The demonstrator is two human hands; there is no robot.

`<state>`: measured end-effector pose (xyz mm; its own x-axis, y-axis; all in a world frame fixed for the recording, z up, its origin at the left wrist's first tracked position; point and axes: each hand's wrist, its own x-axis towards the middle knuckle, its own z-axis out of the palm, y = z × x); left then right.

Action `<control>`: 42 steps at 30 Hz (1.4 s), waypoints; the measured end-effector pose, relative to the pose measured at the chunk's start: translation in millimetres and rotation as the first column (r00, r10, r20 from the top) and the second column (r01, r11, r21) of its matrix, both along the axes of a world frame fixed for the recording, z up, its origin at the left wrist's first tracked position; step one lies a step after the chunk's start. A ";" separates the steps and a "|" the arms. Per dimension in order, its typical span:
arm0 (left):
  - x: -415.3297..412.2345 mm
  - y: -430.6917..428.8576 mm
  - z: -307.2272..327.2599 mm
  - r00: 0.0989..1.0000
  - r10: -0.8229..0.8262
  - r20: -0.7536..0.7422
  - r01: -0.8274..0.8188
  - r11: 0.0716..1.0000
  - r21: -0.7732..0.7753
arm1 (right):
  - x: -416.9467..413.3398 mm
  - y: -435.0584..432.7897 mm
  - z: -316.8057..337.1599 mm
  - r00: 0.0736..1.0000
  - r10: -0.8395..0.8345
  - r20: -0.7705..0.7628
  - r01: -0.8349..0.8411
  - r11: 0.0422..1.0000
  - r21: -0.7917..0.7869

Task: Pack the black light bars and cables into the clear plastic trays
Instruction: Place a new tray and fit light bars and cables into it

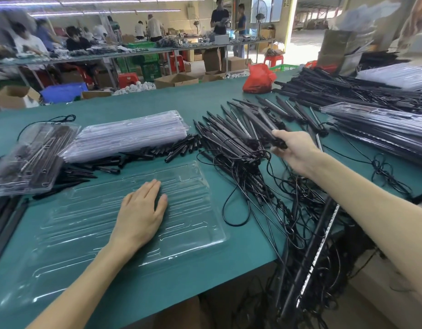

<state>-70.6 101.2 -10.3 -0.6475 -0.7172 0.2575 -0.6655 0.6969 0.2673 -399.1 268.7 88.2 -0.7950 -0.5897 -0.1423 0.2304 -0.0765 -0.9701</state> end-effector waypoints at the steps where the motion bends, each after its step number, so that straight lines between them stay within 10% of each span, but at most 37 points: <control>1: 0.1 0.3 -0.1 1.000 0.001 -0.001 -0.001 1.000 -0.001 | -6.9 2.7 3.0 0.999 -0.037 -0.004 0.037 0.999 -0.008; 8: -1.0 -0.3 -0.9 1.000 0.008 -0.001 -0.008 1.000 0.000 | -44.9 22.9 -6.4 0.830 -0.067 -0.554 0.295 0.896 0.332; 16: 0.7 -0.3 -0.7 1.000 0.003 -0.006 -0.003 1.000 -0.002 | -24.3 7.2 -24.5 0.611 0.239 -0.755 0.411 0.719 0.560; 25: 0.5 -0.7 -0.8 1.000 -0.001 0.005 0.001 1.000 -0.014 | 24.1 -33.2 10.1 0.660 0.078 -0.747 0.119 0.971 0.206; 33: 1.1 -1.3 -1.5 1.000 -0.001 0.014 0.001 1.000 -0.007 | 27.3 -46.4 -20.1 0.786 0.104 -0.610 0.170 0.912 0.374; 42: 0.6 -1.3 -2.6 1.000 0.003 0.002 -0.003 1.000 -0.008 | -2.7 -34.8 -32.0 0.729 0.180 -0.660 0.224 0.849 0.479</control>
<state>-70.0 99.9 -12.8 -0.6460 -0.7169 0.2620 -0.6679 0.6971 0.2607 -401.8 233.9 56.1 -0.8039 -0.5728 0.1604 -0.4765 0.4586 -0.7501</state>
